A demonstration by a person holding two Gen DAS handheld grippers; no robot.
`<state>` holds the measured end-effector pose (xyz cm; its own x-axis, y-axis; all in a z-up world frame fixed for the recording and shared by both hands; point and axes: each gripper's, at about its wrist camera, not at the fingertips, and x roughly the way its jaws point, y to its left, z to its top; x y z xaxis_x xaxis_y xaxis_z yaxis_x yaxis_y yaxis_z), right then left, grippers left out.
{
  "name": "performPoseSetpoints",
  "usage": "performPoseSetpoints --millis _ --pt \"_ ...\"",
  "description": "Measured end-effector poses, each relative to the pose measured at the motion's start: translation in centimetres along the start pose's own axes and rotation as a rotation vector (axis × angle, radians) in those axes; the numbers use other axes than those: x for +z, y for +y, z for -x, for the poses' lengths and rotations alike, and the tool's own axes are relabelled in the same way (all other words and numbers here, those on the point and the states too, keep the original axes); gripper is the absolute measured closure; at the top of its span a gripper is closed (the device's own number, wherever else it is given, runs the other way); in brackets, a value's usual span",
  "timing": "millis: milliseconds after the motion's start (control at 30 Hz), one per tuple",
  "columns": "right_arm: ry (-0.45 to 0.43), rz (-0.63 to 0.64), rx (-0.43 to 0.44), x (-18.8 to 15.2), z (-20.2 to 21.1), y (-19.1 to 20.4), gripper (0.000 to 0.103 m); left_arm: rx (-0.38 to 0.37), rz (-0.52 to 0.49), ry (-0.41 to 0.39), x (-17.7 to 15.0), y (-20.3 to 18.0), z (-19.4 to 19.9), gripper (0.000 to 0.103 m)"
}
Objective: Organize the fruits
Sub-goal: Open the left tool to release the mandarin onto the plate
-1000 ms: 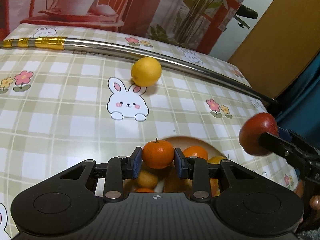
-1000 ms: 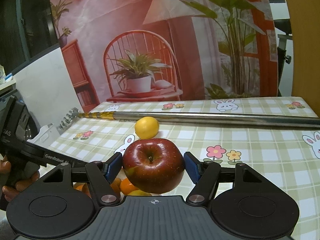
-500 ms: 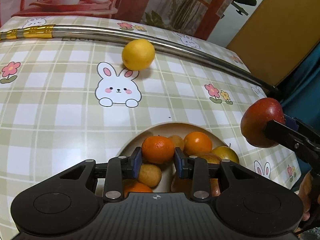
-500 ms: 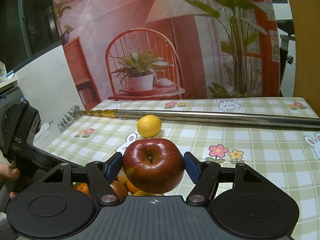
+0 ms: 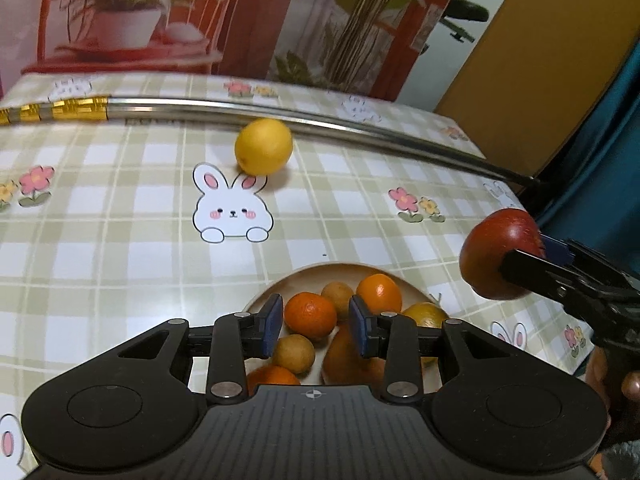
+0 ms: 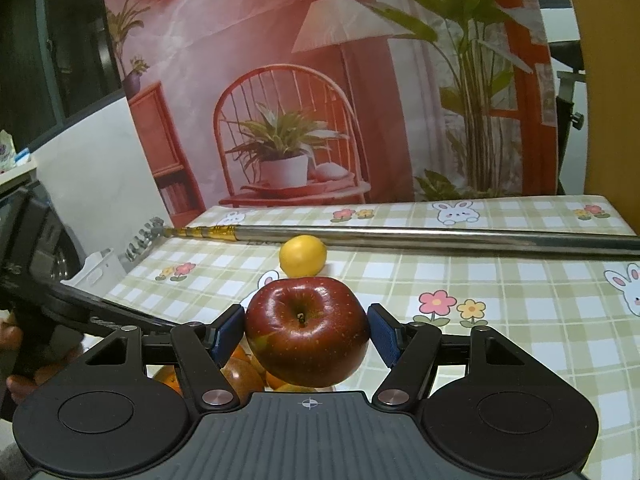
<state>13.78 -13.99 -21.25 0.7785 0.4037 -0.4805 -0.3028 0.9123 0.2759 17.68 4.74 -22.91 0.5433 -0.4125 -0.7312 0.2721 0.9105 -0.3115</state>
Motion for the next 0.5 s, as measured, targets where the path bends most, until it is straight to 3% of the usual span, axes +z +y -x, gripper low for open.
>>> performPoseSetpoints --millis 500 --pt "0.046 -0.007 0.024 -1.7 0.6 0.9 0.040 -0.033 -0.065 -0.013 -3.1 -2.4 2.8 0.065"
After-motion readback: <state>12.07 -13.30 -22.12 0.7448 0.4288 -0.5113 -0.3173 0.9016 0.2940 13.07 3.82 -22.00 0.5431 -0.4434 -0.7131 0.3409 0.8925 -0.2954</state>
